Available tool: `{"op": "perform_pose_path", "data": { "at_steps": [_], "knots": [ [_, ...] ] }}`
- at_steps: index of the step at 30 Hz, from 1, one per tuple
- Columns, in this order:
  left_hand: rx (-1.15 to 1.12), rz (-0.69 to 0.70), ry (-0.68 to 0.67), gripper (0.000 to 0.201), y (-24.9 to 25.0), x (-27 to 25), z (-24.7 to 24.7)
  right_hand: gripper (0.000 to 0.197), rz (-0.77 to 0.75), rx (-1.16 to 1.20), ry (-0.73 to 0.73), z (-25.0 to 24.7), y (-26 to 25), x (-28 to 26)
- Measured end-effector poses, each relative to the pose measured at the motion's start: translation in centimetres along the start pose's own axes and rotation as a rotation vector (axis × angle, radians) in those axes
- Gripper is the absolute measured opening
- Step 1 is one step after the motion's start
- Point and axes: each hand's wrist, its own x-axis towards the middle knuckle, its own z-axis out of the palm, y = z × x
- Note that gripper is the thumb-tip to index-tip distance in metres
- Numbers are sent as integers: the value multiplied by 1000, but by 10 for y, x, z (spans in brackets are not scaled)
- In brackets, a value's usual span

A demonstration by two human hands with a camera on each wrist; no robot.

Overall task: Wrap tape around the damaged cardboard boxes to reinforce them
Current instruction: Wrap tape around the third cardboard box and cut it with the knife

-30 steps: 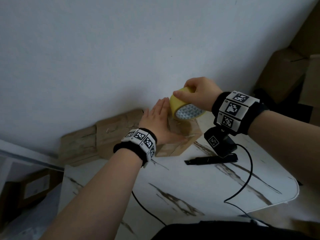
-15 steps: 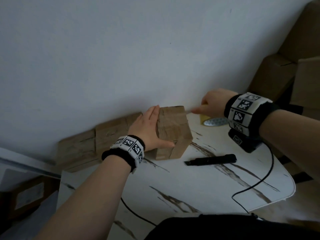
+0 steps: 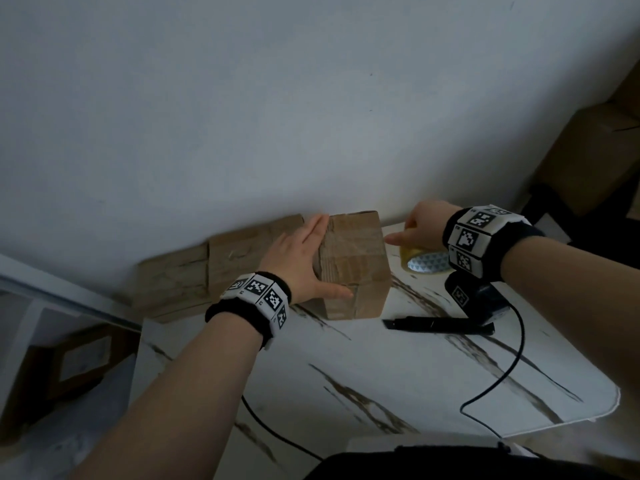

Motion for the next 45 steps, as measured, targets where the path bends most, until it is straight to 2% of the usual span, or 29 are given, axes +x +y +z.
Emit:
{"op": "perform_pose_path", "data": {
  "at_steps": [4, 7, 11, 14, 17, 20, 23, 25, 30, 33, 37, 41, 45],
  "knots": [
    [115, -32, -41, 130, 5, 0, -2, 63, -20, 16, -28, 5, 0, 6],
    [178, 11, 4, 132, 34, 2, -1, 63, -52, 42, -19, 9, 3, 8],
    [203, 42, 44, 129, 68, 9, 14, 62, -84, 50, -2, 14, 7, 10],
    [181, 22, 29, 123, 69, 11, 15, 68, -92, 65, 10, 19, 11, 12],
    [137, 19, 3, 127, 72, 12, 4, 67, -101, 107, 27, 25, 12, 12],
    [165, -20, 52, 129, 80, 21, -5, 68, -97, 128, 51, 27, 14, 9],
    [156, -84, -73, 134, 86, 30, -8, 69, -101, 140, 67, 24, 16, 6],
    [111, -82, -91, 129, 86, 32, -9, 67, -103, 163, 76, 23, 20, 4],
    [97, -25, 31, 112, 81, 28, -11, 64, -103, 277, 99, 20, 27, -4],
    [-36, -35, 107, 116, 82, 26, -10, 62, -92, 326, 171, 7, 32, -7],
    [-227, -69, 218, 120, 79, 27, 0, 54, -5, 463, 309, -6, 40, -9],
    [-316, -88, 290, 115, 74, 24, 8, 53, 13, 567, 261, -2, 47, -7],
    [-408, -86, 342, 115, 83, 25, 17, 62, 50, 811, 240, -5, 48, -6]
  ]
}}
